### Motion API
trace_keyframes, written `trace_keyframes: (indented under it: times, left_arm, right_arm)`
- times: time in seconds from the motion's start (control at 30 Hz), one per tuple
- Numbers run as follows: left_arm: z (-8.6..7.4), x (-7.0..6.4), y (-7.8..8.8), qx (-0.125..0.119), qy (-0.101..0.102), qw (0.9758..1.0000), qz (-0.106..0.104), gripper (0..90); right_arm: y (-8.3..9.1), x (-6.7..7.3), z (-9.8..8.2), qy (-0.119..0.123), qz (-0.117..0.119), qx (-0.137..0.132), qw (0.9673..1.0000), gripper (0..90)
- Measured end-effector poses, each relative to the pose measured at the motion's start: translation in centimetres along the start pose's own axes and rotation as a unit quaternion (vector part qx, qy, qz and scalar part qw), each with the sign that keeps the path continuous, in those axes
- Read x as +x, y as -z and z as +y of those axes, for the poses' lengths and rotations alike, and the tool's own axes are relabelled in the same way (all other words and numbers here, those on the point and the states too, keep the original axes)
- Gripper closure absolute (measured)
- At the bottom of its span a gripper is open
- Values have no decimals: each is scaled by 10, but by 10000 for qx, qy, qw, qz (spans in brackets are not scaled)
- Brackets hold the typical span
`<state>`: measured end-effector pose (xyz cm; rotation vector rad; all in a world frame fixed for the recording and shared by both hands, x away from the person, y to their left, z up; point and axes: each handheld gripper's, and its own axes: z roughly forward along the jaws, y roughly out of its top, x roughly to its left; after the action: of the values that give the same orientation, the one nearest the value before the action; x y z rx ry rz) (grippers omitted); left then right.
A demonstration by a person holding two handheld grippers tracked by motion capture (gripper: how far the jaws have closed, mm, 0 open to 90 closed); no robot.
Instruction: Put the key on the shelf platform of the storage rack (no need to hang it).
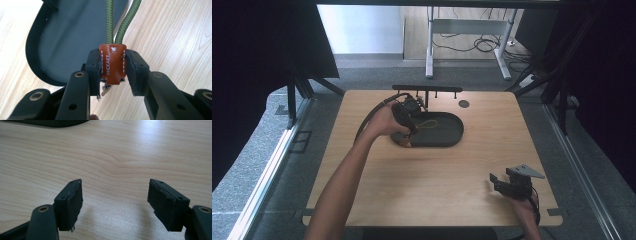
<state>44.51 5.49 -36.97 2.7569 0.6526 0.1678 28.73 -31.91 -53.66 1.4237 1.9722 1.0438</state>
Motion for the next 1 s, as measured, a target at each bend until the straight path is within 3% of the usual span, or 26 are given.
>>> trace_keyframes:
  times: [0.43,1.0]
  left_arm:
    - [10,3,9,-28,-37,10000,66,665]
    - [27,1,-1,157,-148,9996,175,665]
  right_arm:
    - [1,1,1,30,-2,-50,10000,289]
    - [1,1,1,18,-15,-58,10000,291]
